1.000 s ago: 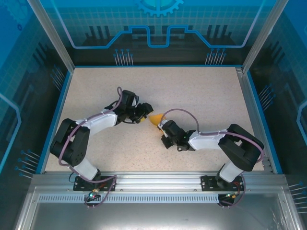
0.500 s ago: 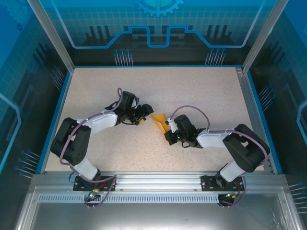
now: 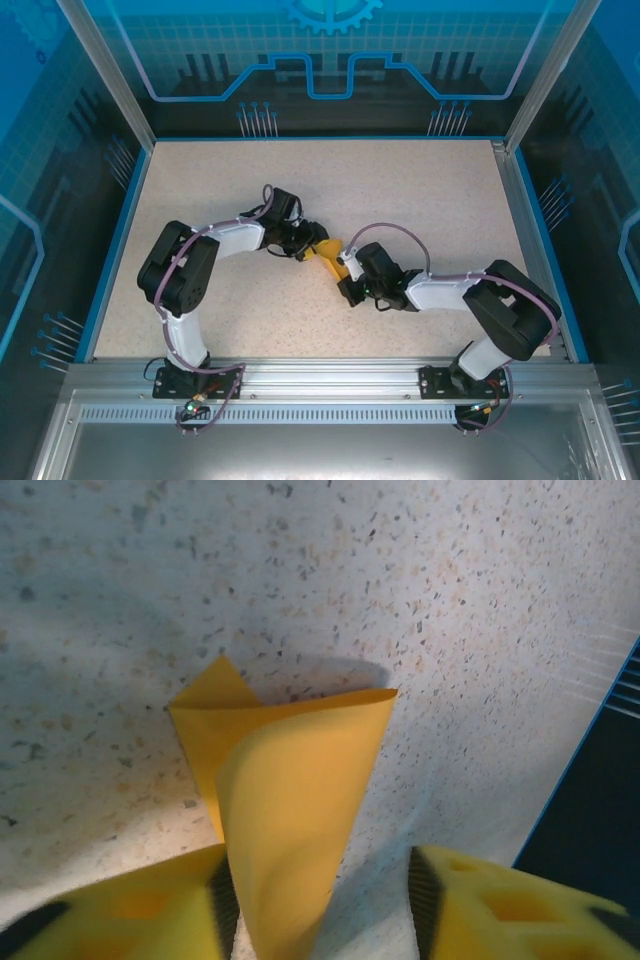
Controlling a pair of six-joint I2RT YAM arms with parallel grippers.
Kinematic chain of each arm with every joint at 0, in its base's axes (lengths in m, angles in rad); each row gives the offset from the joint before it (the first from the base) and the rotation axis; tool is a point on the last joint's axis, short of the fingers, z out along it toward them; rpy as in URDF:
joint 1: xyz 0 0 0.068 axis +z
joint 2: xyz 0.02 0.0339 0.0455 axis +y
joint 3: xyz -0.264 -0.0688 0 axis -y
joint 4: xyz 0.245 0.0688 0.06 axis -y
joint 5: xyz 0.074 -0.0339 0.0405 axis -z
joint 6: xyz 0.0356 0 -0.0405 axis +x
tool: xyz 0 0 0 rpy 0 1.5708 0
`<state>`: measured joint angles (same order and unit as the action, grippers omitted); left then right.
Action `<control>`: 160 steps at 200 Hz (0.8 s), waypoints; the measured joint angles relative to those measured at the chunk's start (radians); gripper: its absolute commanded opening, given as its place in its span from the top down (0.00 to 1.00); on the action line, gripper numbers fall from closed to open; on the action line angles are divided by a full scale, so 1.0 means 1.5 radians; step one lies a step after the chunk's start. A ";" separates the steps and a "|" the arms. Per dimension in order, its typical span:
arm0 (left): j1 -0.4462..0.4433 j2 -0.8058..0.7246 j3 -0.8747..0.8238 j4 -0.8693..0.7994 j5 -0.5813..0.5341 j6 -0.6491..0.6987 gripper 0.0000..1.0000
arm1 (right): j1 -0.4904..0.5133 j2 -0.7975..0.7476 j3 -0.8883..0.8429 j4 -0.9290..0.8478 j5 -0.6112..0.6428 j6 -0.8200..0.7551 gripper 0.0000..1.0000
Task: Fold a paper plane with a square sheet of paper (pick it up from the middle)
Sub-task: Fold the wing for the fifth time at the center of the table.
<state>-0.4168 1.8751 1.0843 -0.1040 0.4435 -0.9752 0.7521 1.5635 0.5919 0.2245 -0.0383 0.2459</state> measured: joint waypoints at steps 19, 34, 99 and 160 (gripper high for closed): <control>0.000 0.000 0.001 -0.015 -0.001 0.000 0.88 | 0.014 0.001 0.010 -0.006 0.020 -0.007 0.85; 0.000 0.000 0.001 -0.027 -0.002 0.002 0.97 | 0.023 0.001 0.017 -0.017 0.035 -0.012 0.83; 0.002 0.001 0.001 -0.048 -0.006 0.004 1.00 | 0.069 0.001 0.041 -0.070 0.130 -0.048 0.78; 0.006 0.001 0.001 -0.047 -0.006 0.001 1.00 | 0.097 0.019 0.054 -0.089 0.197 -0.068 0.75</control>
<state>-0.4084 1.8771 1.0863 -0.1749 0.4351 -0.9745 0.8974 1.5921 0.6731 0.0917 0.2569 0.1444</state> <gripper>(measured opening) 0.044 0.243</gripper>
